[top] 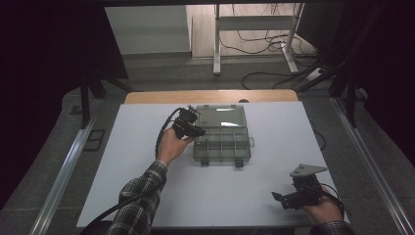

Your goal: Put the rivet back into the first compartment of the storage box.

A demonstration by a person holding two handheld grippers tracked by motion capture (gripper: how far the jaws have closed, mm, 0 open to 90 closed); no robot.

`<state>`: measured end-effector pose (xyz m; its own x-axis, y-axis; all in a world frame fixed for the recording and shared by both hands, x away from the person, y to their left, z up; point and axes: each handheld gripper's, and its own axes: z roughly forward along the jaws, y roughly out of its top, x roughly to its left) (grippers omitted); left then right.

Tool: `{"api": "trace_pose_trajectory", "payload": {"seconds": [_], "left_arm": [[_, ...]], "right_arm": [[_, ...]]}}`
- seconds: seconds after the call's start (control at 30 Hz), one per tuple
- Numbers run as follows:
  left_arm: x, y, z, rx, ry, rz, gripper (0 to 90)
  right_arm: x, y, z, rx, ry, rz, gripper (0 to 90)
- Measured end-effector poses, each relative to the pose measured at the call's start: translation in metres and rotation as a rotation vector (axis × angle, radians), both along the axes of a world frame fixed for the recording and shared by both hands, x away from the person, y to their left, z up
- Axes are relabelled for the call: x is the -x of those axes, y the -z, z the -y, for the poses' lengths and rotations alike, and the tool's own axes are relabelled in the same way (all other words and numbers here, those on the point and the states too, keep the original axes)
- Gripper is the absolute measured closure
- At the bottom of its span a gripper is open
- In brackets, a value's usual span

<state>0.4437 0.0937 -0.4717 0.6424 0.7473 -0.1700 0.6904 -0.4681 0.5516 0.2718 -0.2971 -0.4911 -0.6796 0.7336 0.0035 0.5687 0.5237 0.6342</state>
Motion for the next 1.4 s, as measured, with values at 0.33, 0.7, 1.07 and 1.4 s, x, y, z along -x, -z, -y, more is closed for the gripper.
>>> {"api": "trace_pose_trajectory", "payload": {"seconds": [0.33,0.7,1.07,1.4], "left_arm": [[0.005,0.0,-0.008,0.031,-0.006,-0.003,39.2],[0.032,-0.007,-0.024,0.1,0.049,0.011,15.0],[0.073,-0.012,-0.046,0.147,0.081,0.066,7.8],[0.112,-0.004,-0.064,0.124,0.076,0.099,0.9]], "right_arm": [[0.001,0.0,0.0,0.004,0.003,0.0,0.0],[0.001,-0.001,0.001,-0.003,0.004,0.006,0.0],[0.001,-0.001,0.001,0.0,0.006,0.006,0.0],[0.002,-0.001,0.001,-0.001,0.01,0.007,0.0]]}}
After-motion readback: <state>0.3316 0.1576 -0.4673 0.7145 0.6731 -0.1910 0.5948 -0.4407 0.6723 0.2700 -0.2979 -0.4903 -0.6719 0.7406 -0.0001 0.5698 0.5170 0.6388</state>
